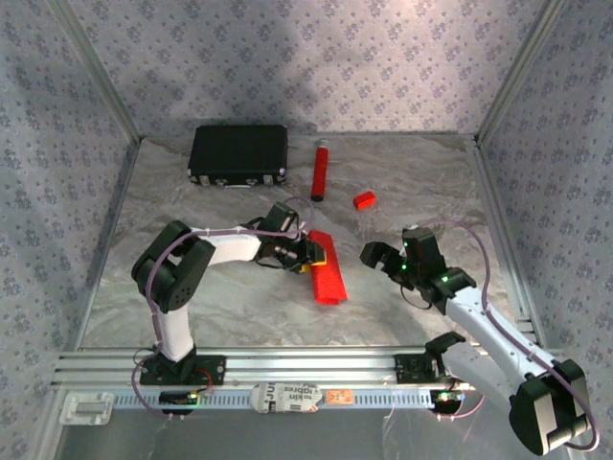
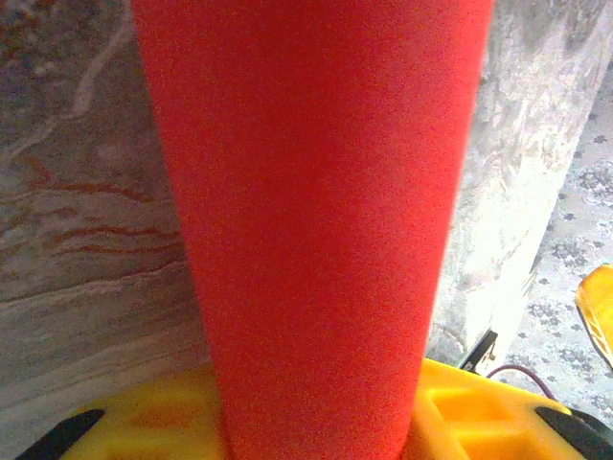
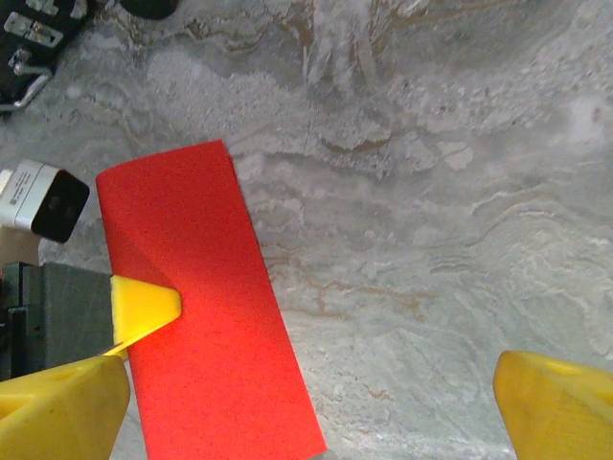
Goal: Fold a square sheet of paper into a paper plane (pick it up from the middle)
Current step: First fold the square sheet of paper in half at the center of the table.
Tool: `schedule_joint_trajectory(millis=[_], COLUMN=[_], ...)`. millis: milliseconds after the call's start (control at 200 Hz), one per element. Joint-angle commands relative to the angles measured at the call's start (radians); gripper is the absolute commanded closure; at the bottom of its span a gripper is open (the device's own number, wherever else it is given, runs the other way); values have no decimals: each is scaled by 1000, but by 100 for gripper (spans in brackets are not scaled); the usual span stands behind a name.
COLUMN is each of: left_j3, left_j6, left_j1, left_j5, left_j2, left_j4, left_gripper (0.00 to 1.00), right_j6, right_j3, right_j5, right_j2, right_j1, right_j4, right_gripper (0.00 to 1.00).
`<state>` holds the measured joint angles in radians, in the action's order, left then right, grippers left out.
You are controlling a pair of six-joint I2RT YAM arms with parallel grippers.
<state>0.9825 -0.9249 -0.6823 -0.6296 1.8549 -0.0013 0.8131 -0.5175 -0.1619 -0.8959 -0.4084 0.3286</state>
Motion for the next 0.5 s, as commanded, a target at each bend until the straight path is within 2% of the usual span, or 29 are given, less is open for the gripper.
schedule_joint_trajectory(millis=[0, 135, 370, 495], left_j3=[2, 28, 70, 74], left_j6=[31, 73, 156, 176], left_j1=[2, 0, -10, -10], left_j5=[23, 53, 149, 187], left_j2=[1, 1, -32, -56], left_j4=[-48, -123, -262, -303], left_gripper=[61, 55, 41, 39], right_j6=[-56, -105, -129, -124], right_j3=[-2, -35, -100, -111], right_j5=[-87, -149, -129, -130], right_j2=[-22, -70, -169, -208], right_j1=[-8, -19, -56, -72], right_j4=[-43, -26, 31, 21], right_gripper=[1, 1, 1, 1])
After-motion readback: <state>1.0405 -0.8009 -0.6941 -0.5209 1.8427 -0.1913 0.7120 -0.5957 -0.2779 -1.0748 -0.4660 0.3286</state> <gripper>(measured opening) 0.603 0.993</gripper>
